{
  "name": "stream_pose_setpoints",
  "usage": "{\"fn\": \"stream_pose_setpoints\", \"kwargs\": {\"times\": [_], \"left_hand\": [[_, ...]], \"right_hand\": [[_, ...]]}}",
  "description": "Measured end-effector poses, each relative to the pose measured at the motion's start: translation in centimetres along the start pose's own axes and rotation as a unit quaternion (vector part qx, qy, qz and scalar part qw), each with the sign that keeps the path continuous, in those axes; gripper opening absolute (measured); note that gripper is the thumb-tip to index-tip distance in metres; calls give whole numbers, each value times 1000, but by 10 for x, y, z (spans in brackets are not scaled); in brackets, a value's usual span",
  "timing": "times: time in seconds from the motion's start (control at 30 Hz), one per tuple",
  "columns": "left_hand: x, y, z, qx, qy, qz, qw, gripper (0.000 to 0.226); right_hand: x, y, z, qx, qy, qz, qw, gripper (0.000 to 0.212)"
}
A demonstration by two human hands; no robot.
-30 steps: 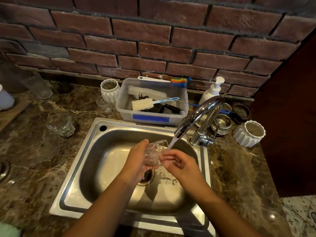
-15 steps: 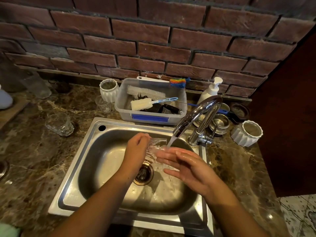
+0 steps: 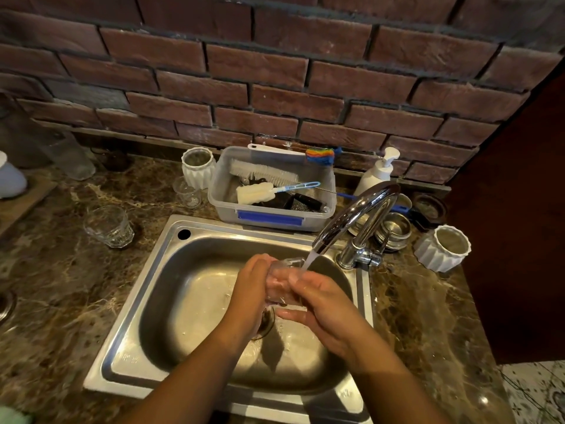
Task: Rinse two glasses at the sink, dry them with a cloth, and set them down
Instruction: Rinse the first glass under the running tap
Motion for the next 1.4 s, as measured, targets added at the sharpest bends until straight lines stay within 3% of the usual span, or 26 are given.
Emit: {"fn": "stream_pose_setpoints", "kwargs": {"times": [0.1,0.17,0.23,0.3,0.37,0.43,0.47,0.5,0.53,0.63,0.7,0.83,0.93,0.97,1.03,1.1,1.17,1.3,1.4], "left_hand": [[2,-4,3,78,74,-8,994,21],[1,-3,7,70,87,-18,994,19],[2,1,9,-2,67,-30,997,24],[2,2,10,-149,10,-22,989,34],[0,-1,11,-260,-61,-27,963,35],[-2,-1,10,-295,-84,-36,951,36],[-2,0,7,-294,-78,-33,952,38],[-1,0,5,-283,-73,-27,956,38],[1,-1,3,-262,-75,-13,962,38],[0,2,-1,-133,-67,70,986,32],[-7,3,-1,-35,-12,109,993,28],[-2,-3,4,91,62,61,992,22],[2,-1,12,97,75,22,992,20],[1,1,14,60,66,7,996,20],[-3,7,12,-99,-3,-21,995,24],[-10,6,9,-246,-94,-44,964,33],[-13,5,9,-282,-123,-76,949,34],[-11,9,7,-222,-48,-59,972,31],[-6,10,8,-52,38,-15,998,23]], "right_hand": [[-3,8,4,59,103,16,993,30],[-7,9,6,58,118,-1,991,29],[-7,8,6,6,42,-6,999,25],[-5,0,2,-112,-144,12,983,25],[-1,-8,-1,-225,-398,33,888,28],[1,-9,2,-255,-572,32,779,25],[2,-9,4,-242,-594,30,767,26],[2,-10,4,-229,-581,30,780,25],[4,-12,3,-217,-535,35,816,25],[0,-14,-5,-144,-240,73,957,32],[1,-10,-4,-68,-102,82,989,24],[15,-2,0,18,16,52,998,18],[13,1,0,14,35,65,997,18],[10,1,-1,-12,-18,67,998,20],[4,-3,-4,-88,-191,70,975,24],[3,-7,-4,-158,-315,45,935,28],[1,-9,-2,-186,-363,45,912,30],[-1,-7,3,-181,-335,60,923,30],[4,-5,7,-126,-162,106,973,19]]}}
Point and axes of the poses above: each hand's wrist, its own y-axis towards the middle knuckle, its own x-axis out of the palm, z = x × y, the point moved 3 cm from there along y, towards the middle knuckle, and after that the axes turned 6 degrees about x, right-handed, at the moved point
